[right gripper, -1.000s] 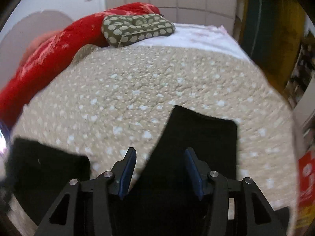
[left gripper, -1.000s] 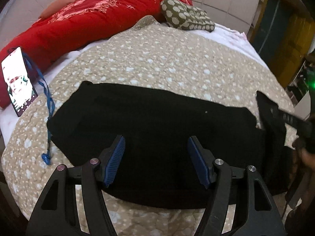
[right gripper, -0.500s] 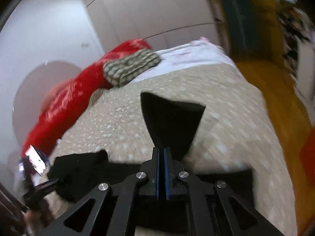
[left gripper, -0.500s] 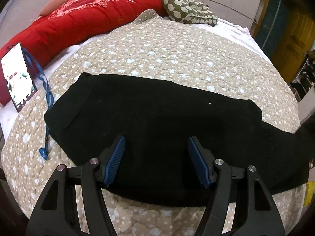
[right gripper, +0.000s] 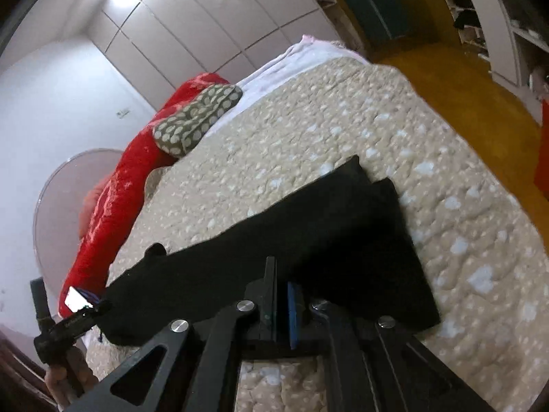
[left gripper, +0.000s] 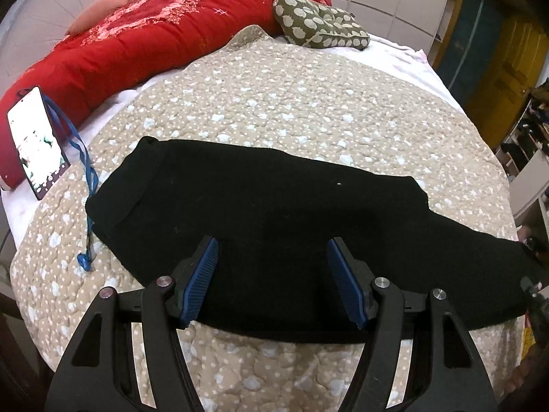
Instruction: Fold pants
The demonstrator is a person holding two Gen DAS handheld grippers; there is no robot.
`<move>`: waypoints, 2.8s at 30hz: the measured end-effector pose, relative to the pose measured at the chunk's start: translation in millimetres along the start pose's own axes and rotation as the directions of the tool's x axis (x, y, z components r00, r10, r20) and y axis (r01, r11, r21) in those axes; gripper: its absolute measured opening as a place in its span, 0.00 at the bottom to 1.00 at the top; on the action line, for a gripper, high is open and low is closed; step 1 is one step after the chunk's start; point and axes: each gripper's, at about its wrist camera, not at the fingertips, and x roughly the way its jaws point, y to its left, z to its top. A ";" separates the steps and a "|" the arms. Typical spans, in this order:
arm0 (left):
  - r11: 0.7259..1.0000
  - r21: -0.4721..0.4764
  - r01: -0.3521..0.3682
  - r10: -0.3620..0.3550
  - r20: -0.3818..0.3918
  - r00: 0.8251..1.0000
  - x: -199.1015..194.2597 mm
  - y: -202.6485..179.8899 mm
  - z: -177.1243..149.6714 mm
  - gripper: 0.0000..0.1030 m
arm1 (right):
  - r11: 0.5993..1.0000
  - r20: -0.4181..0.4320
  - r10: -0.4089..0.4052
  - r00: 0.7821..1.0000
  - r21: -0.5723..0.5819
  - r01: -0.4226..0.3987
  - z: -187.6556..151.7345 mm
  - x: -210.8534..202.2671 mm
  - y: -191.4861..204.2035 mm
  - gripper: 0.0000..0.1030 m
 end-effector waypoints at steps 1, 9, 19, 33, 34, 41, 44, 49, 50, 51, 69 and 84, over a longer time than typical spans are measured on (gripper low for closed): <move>1.000 -0.001 -0.002 0.002 0.004 1.000 -2.6 1.1 -0.6 0.64 | 1.000 0.013 0.020 1.000 -0.016 -0.019 0.1 -9.5 4.7 0.04; 1.000 -0.002 -0.016 0.016 -0.044 0.999 8.2 7.5 -10.3 0.64 | 0.995 -0.085 -0.082 0.993 -0.064 0.076 -15.3 -3.7 -5.6 0.05; 0.999 -0.036 -0.040 0.040 -0.003 0.999 4.7 25.6 -5.1 0.64 | 0.972 -0.048 0.005 0.999 -0.236 -0.016 -7.2 -47.0 51.4 0.16; 0.997 -0.031 -0.069 0.069 0.008 0.998 21.6 32.2 -0.9 0.64 | 0.819 -0.245 0.077 0.967 -0.537 -0.201 -44.5 143.6 221.2 0.17; 0.997 -0.033 -0.068 0.068 0.004 0.998 23.9 33.3 -0.6 0.64 | 0.818 -0.246 0.073 0.966 -0.539 -0.200 -45.3 154.4 226.1 0.17; 0.997 -0.019 -0.081 0.081 0.010 0.997 32.8 32.5 -1.4 0.64 | 0.858 -0.285 0.012 0.959 -0.490 -0.156 -38.3 203.2 229.0 0.16; 0.996 -0.012 -0.087 0.087 0.014 0.996 30.2 31.6 -2.1 0.64 | 0.846 -0.295 0.015 0.955 -0.506 -0.170 -35.2 192.9 231.5 0.16; 0.998 -0.032 -0.062 0.063 0.028 0.998 16.6 30.8 -5.8 0.64 | 0.800 -0.277 0.036 0.960 -0.568 -0.194 -47.4 136.1 226.2 0.17; 0.998 -0.034 -0.057 0.058 0.035 0.998 14.2 30.1 -7.5 0.64 | 0.793 -0.270 0.026 0.962 -0.581 -0.184 -52.7 130.2 224.2 0.17; 0.998 -0.033 -0.052 0.053 0.039 0.998 13.3 28.4 -9.9 0.64 | 0.781 -0.266 0.016 0.964 -0.598 -0.179 -63.2 121.8 219.4 0.17; 0.997 0.076 0.012 -0.013 0.004 1.000 10.0 -28.0 -21.5 0.64 | 0.841 -0.146 -0.134 0.980 -0.540 0.034 -55.2 55.7 126.3 0.20; 0.996 0.089 -0.008 0.008 -0.004 1.000 18.4 -33.5 -26.2 0.64 | 0.882 -0.121 -0.203 0.972 -0.454 0.127 -40.8 30.9 58.5 0.20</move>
